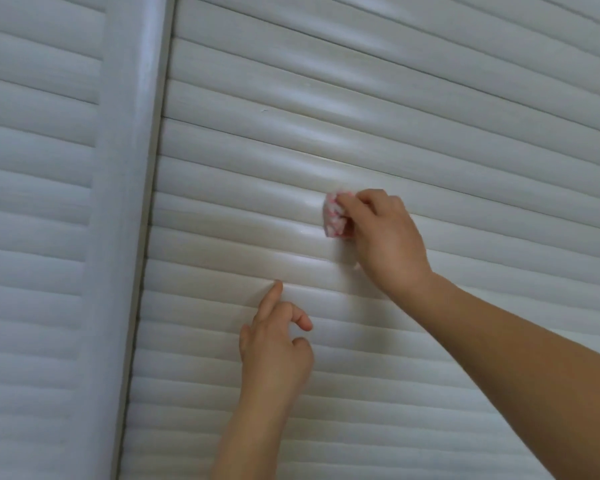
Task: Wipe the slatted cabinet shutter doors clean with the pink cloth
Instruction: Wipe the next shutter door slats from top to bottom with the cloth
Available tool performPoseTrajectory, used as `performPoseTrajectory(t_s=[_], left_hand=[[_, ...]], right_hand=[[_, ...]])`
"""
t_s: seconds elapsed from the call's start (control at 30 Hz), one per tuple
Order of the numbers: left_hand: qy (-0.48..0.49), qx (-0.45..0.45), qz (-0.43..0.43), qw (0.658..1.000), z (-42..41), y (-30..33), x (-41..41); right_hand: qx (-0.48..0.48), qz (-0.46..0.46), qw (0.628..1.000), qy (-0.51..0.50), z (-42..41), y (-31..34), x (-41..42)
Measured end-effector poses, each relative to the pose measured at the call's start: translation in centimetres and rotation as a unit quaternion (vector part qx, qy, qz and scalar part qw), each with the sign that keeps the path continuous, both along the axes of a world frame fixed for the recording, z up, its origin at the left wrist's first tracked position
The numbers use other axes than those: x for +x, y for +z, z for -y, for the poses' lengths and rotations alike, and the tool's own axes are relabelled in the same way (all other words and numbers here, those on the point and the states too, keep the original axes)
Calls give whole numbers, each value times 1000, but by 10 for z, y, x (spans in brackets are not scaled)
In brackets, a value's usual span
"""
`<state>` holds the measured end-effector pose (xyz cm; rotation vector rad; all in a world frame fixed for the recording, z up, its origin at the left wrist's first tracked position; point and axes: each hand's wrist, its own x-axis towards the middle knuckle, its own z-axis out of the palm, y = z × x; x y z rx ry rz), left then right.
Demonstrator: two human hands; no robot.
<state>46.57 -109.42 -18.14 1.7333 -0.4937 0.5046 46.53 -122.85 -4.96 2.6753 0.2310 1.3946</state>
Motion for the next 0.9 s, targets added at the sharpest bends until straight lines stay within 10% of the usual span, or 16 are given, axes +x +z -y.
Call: performPoseTrajectory(t_s=[0.3,0.9], left_hand=[[10,16,-7,1000,-7,-8,0],[92,-19,48,994,4,-24,9]], right_hand=[[233,124,964,11,57,-77,-23],[-101,86,987,87,-46,-79,31]])
